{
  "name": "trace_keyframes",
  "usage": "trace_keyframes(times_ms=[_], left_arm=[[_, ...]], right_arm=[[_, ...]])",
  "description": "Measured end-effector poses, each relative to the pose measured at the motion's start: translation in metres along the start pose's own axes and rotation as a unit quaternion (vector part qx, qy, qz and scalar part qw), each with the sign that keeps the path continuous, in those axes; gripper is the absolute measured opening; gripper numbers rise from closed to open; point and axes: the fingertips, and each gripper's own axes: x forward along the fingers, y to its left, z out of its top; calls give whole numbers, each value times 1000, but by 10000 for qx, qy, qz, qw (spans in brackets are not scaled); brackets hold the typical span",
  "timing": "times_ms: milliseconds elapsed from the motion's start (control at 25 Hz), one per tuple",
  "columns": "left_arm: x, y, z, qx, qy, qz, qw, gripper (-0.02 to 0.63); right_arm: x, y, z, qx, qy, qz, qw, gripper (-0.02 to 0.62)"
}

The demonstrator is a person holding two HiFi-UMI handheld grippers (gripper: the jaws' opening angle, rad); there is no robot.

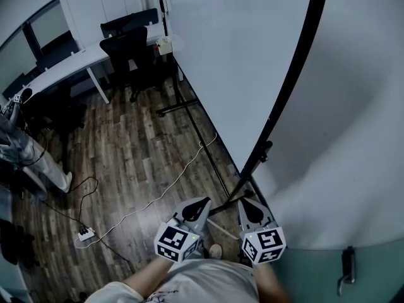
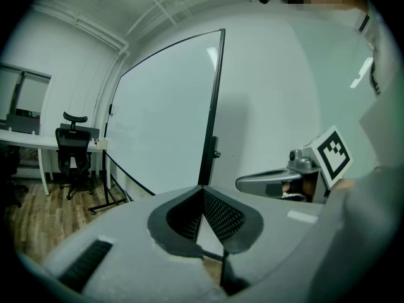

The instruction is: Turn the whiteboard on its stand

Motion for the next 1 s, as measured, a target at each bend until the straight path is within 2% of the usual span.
trace_keyframes(times_ms=[1000], left_arm=[[-1,-3,2,92,35,-89,9999,11]], right_arm=[[4,9,1,-69,25,108,9999,6]])
